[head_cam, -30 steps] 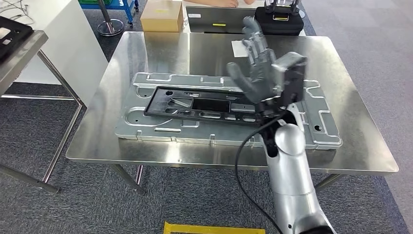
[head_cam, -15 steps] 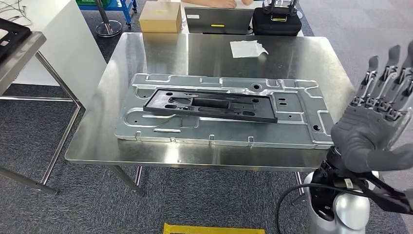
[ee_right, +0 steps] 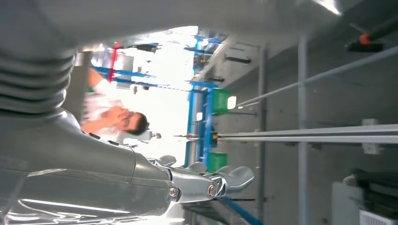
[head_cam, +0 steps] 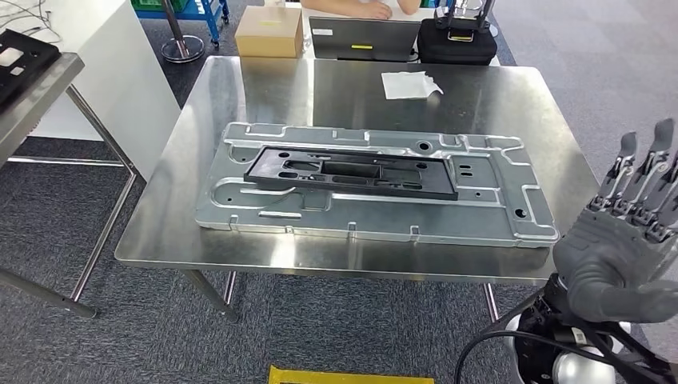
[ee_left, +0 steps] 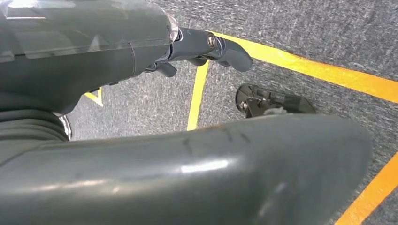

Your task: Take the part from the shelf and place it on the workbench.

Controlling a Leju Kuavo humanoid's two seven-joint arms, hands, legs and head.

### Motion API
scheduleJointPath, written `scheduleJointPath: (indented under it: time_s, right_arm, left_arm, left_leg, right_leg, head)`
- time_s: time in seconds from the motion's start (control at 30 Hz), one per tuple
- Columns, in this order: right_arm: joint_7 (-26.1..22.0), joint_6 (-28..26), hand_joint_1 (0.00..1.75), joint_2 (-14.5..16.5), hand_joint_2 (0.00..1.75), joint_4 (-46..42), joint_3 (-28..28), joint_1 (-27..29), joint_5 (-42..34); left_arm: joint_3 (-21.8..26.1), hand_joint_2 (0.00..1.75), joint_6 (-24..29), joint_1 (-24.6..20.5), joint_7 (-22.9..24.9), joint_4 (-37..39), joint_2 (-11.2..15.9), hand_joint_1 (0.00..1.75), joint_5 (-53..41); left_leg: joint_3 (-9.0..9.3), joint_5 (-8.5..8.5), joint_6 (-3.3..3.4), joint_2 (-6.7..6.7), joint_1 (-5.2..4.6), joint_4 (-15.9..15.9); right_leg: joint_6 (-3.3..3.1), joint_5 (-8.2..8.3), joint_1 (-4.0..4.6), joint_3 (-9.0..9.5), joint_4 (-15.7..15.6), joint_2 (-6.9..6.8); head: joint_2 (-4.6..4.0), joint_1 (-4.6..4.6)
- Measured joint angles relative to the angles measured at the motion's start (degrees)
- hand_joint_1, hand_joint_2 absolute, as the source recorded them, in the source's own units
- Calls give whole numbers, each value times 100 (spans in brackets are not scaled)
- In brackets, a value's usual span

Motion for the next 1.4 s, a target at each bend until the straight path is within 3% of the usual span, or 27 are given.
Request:
scheduleJointPath:
  time_s: [0.07, 0.1, 0.13, 0.2, 0.23, 0.3, 0.4, 0.43, 0.47, 0.57, 0.6, 0.63, 0.67, 0.77, 0.83, 0.9, 0.93, 0.97, 1.0, 1.07, 1.1, 1.13, 1.17, 1.23, 1.3, 1.33, 1.4]
  right_arm:
    - [5, -103, 0, 3, 44, 38, -72, 283, -63]
    - [32, -147, 0, 5, 0, 73, -126, 402, -81]
    - [62, -188, 0, 10, 0, 114, -184, 498, -74]
    - [149, -256, 0, 32, 0, 206, -324, 620, 20]
    - [199, -286, 0, 48, 0, 262, -394, 661, 90]
    - [304, -324, 0, 80, 0, 372, -544, 743, 198]
    - [393, -298, 0, 124, 0, 521, -824, 865, 151]
    - [407, -289, 0, 142, 0, 565, -936, 913, 116]
    - [411, -284, 0, 160, 0, 600, -1053, 970, 94]
    - [399, -241, 0, 242, 0, 684, -1386, 1189, 118]
    - [392, -221, 0, 276, 0, 705, -1476, 1259, 159]
    - [385, -207, 0, 310, 0, 722, -1550, 1316, 216]
    - [376, -201, 0, 341, 0, 738, -1608, 1362, 285]
    - [346, -237, 0, 408, 0, 784, -1722, 1460, 582]
    - [336, -302, 0, 431, 0, 828, -1787, 1496, 815]
    - [331, -384, 0, 440, 0, 889, -1832, 1501, 1028]
    - [334, -414, 0, 443, 0, 928, -1849, 1503, 1122]
    - [339, -443, 0, 443, 0, 968, -1869, 1503, 1210]
    - [346, -474, 0, 443, 0, 1016, -1885, 1500, 1307]
    - [368, -551, 0, 446, 0, 1126, -1901, 1487, 1517]
    - [381, -596, 0, 451, 0, 1193, -1902, 1474, 1625]
    - [395, -633, 0, 458, 0, 1259, -1901, 1462, 1716]
    - [405, -666, 0, 466, 0, 1321, -1899, 1449, 1794]
    - [427, -731, 0, 474, 0, 1426, -1891, 1408, 1943]
    - [461, -807, 0, 476, 0, 1523, -1873, 1364, 2098]
    - [478, -837, 0, 476, 0, 1580, -1863, 1342, 2157]
    - [502, -879, 0, 477, 0, 1718, -1835, 1299, 2213]
  left_arm:
    - [51, 0, 1, 9, -8, 0, -26, 0, 26]
    - [78, 0, 1, 12, -12, 0, -38, 0, 35]
    - [104, 0, 1, 15, -20, 0, -50, 0, 40]
    - [147, 0, -1, 14, -38, -1, -72, 0, 45]
    - [166, 0, -2, 14, -49, -5, -80, 0, 46]
    - [203, 0, -5, 15, -66, -13, -93, 0, 45]
    - [248, 0, -18, 11, -87, -17, -117, 0, 33]
    - [256, 0, -19, 10, -90, -17, -123, 0, 26]
    - [261, 0, -19, 12, -92, -17, -130, 0, 20]
    - [273, 0, -15, 21, -96, -17, -164, 0, 5]
    - [276, 0, -10, 26, -97, -17, -175, 0, -2]
    - [279, 0, -6, 30, -98, -17, -185, 0, -11]
    - [281, 0, -2, 32, -102, -17, -196, 0, -20]
    - [291, 0, 14, -5, -129, -22, -233, 0, -36]
    - [303, 0, 25, -30, -155, -27, -269, 0, -44]
    - [324, 0, 40, -33, -175, -28, -315, 0, -53]
    - [336, 0, 49, -31, -185, -29, -336, 0, -61]
    - [348, 0, 60, -29, -192, -30, -357, 0, -67]
    - [361, 0, 68, -26, -197, -31, -376, 0, -75]
    - [384, 0, 75, -24, -205, -33, -410, 0, -87]
    - [393, 0, 73, -23, -210, -33, -431, 0, -96]
    - [401, 0, 73, -23, -215, -33, -450, 0, -100]
    - [408, 0, 72, -23, -222, -33, -468, 0, -105]
    - [421, 0, 73, -27, -238, -33, -504, 0, -124]
    - [427, 0, 75, -44, -255, -34, -538, 0, -145]
    - [430, 0, 76, -51, -262, -34, -550, 0, -151]
    - [438, 0, 83, -41, -272, -35, -567, 0, -157]
  left_leg:
    - [-35, 13, 3, 10, 4, 13]
    - [-55, 10, -5, 14, 10, 35]
    - [-78, 1, -22, 17, 22, 68]
    - [-134, -46, -99, 16, 56, 180]
    - [-175, -79, -152, 12, 64, 248]
    - [-227, -134, -249, 4, 48, 357]
    - [-266, -177, -355, -8, 49, 424]
    - [-303, -270, -376, -15, 59, 505]
    - [-374, -442, -384, -23, 65, 691]
    - [-732, -1113, -363, -38, 59, 1697]
    - [-775, -1194, -350, -39, 56, 1905]
    - [-720, -1153, -329, -40, 49, 1908]
    - [-565, -1015, -300, -36, 38, 1706]
    - [97, -606, -196, 88, -38, 600]
    - [205, -532, -141, 145, -93, 319]
    - [129, -411, -69, 90, -108, 306]
    - [80, -334, -30, 58, -107, 293]
    - [20, -248, 8, 29, -100, 272]
    - [-57, -162, 37, 4, -94, 261]
    - [-238, -18, 69, -62, -108, 272]
    - [-336, 52, 70, -101, -117, 287]
    - [-438, 118, 66, -146, -124, 311]
    - [-536, 176, 57, -194, -129, 340]
    - [-713, 276, 27, -296, -129, 407]
    - [-826, 364, -23, -398, -131, 458]
    - [-855, 410, -58, -451, -123, 460]
    - [-900, 496, -137, -551, -114, 439]
  right_leg:
    - [38, -331, -35, -255, 693, -1]
    - [64, -364, -61, -290, 856, -6]
    - [94, -297, -91, -218, 807, -14]
    - [165, -52, -153, 197, 165, -46]
    - [167, 34, -155, 393, -128, -45]
    - [93, 35, -135, 545, -378, -29]
    - [-91, 15, -118, 486, -371, -12]
    - [-140, 40, -118, 458, -373, -16]
    - [-190, 69, -118, 428, -383, -21]
    - [-285, 162, -56, 287, -383, -33]
    - [-297, 200, -30, 233, -380, -32]
    - [-304, 240, -8, 181, -378, -38]
    - [-307, 283, 10, 131, -376, -47]
    - [-261, 420, 37, 39, -376, -98]
    - [-180, 512, 22, 48, -400, -167]
    - [-91, 579, -7, 65, -445, -224]
    - [-54, 504, -17, 51, -423, -214]
    - [-28, 313, -22, 16, -313, -183]
    - [-10, 17, -27, -43, -85, -138]
    - [8, -572, -25, -165, 592, -85]
    - [13, -691, -24, -176, 887, -75]
    - [12, -668, -24, -121, 1038, -68]
    - [1, -542, -23, 22, 1003, -54]
    - [-65, -331, -20, 566, 373, 108]
    - [-125, -384, -11, 1066, -371, 347]
    - [-145, -447, 1, 1171, -557, 405]
    - [-178, -390, 7, 1187, -652, 300]
  head:
    - [0, 0]
    - [0, 0]
    - [0, 0]
    - [0, 0]
    - [0, -1]
    - [0, -2]
    - [0, -2]
    - [0, -2]
    - [0, -2]
    - [0, -2]
    - [0, -2]
    - [0, -2]
    - [0, -2]
    - [0, -2]
    - [0, -2]
    - [0, -3]
    - [0, -3]
    - [0, -2]
    - [0, -2]
    - [0, -2]
    - [0, -2]
    - [0, -2]
    - [0, -2]
    - [0, -2]
    - [0, -2]
    - [0, -2]
    - [0, 0]
